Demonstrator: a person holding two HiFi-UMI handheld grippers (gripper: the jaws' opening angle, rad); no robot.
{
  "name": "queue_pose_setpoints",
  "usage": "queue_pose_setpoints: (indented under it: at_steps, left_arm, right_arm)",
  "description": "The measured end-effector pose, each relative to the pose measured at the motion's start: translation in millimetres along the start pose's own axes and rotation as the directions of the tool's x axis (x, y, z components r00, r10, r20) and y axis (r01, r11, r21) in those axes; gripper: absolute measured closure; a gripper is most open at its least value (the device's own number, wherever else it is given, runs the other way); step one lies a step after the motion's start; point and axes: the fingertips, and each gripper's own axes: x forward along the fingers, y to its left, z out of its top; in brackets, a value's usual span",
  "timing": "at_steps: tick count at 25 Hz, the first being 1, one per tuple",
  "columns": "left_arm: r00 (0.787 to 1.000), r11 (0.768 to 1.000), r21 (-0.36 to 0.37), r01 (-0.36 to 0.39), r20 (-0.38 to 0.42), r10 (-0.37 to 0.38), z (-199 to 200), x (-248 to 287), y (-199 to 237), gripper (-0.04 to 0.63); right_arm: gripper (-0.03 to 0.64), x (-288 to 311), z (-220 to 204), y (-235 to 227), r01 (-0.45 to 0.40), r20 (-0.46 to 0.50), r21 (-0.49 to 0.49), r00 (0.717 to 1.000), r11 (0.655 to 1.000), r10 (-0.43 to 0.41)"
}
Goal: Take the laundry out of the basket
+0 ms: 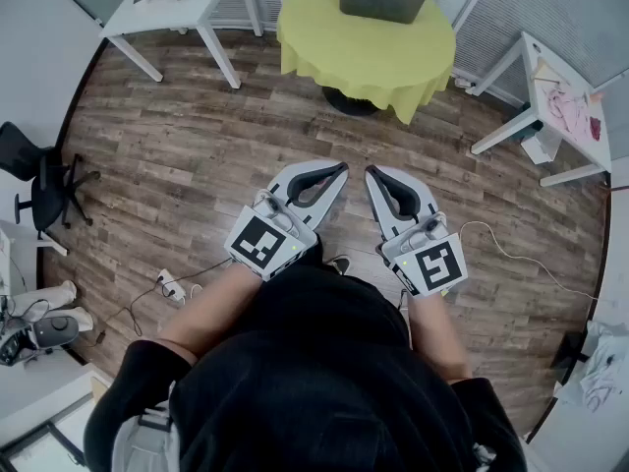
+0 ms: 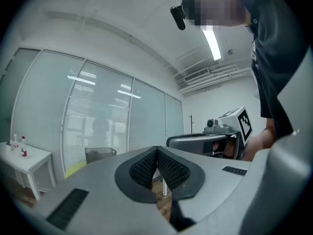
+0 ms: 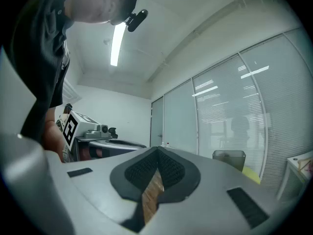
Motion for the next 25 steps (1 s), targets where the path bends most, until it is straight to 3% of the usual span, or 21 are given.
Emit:
queue_pose_setpoints:
  at_steps: [11, 21, 25]
  left_arm:
    - [1.0, 1.0, 0.02, 0.01, -0.005, -0.01, 2.5, -8.7, -11.7, 0.586]
    - [1.0, 0.999, 0.051, 0.016, -0.004, -0.016, 5.9, 1.0, -5.0, 0.586]
    - [0.999, 0.998, 0.037, 0.042, -0.006, -0.042, 0.6, 13.6, 9.5, 0.586]
  right_arm:
    - [0.594, -10.0, -6.1, 12.4, 0.007, -0.003, 0.032, 1.0, 0.999, -0.007]
    - [0.594, -9.6, -5.6, -3.7, 0.032, 0.004, 0.05, 0.999, 0.998, -0.032]
    - [0.593, -0.3, -8.8, -18.5, 0.021, 0.03, 0.099, 0.999, 0.995, -0.024]
